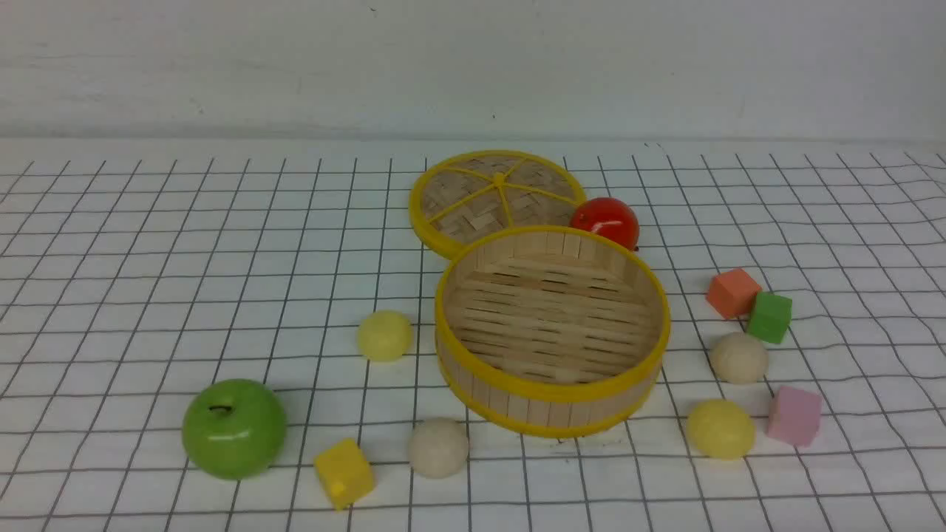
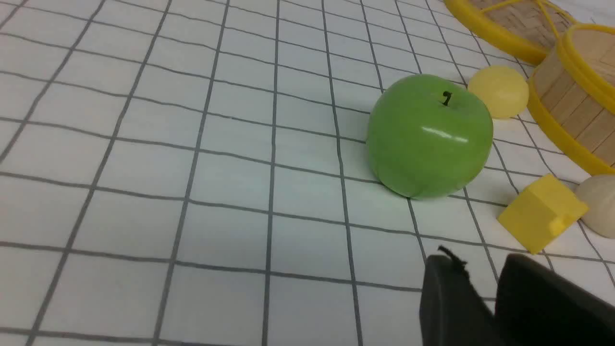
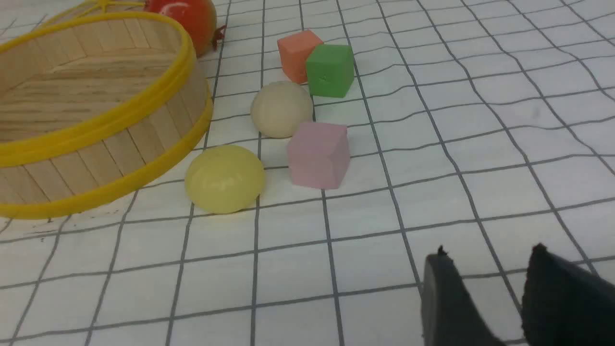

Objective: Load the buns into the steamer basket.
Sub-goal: Use the left arm to grab a steamed stuffed bun

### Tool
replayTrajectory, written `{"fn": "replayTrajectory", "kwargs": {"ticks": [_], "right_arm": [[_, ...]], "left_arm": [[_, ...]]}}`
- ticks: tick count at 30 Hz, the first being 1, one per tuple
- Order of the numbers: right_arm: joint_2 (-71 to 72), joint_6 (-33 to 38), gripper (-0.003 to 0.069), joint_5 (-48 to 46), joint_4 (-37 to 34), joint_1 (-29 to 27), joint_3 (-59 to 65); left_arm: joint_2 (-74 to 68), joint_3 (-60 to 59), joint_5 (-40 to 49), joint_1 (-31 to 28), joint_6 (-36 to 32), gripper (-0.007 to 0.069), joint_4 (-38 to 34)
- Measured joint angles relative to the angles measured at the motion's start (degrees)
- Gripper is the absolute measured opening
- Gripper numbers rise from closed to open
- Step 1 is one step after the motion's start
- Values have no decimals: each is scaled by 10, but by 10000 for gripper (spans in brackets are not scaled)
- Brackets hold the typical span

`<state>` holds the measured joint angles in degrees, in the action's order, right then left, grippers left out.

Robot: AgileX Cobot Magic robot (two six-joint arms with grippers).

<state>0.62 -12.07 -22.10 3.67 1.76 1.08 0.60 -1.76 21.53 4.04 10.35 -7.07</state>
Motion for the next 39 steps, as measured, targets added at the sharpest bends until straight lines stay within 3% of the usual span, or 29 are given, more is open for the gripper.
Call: {"fn": "replayTrajectory", "kwargs": {"ticks": [24, 26, 31, 33, 36, 39], "right_arm": [[0, 0, 241, 0, 0, 0, 0], [0, 0, 241, 0, 0, 0, 0], [0, 0, 241, 0, 0, 0, 0], [0, 0, 241, 0, 0, 0, 0], [0, 0, 241, 0, 0, 0, 0], [0, 0, 241, 0, 0, 0, 0]], "left_arm": [[0, 0, -5, 0, 1, 162, -3], [0, 0, -27, 0, 24, 163, -42], [0, 0, -97, 0, 122, 164, -239], [0, 0, -127, 0, 137, 165, -287], [0, 0, -176, 0, 137, 165, -327], [0, 13, -161, 0, 137, 158, -339]]}}
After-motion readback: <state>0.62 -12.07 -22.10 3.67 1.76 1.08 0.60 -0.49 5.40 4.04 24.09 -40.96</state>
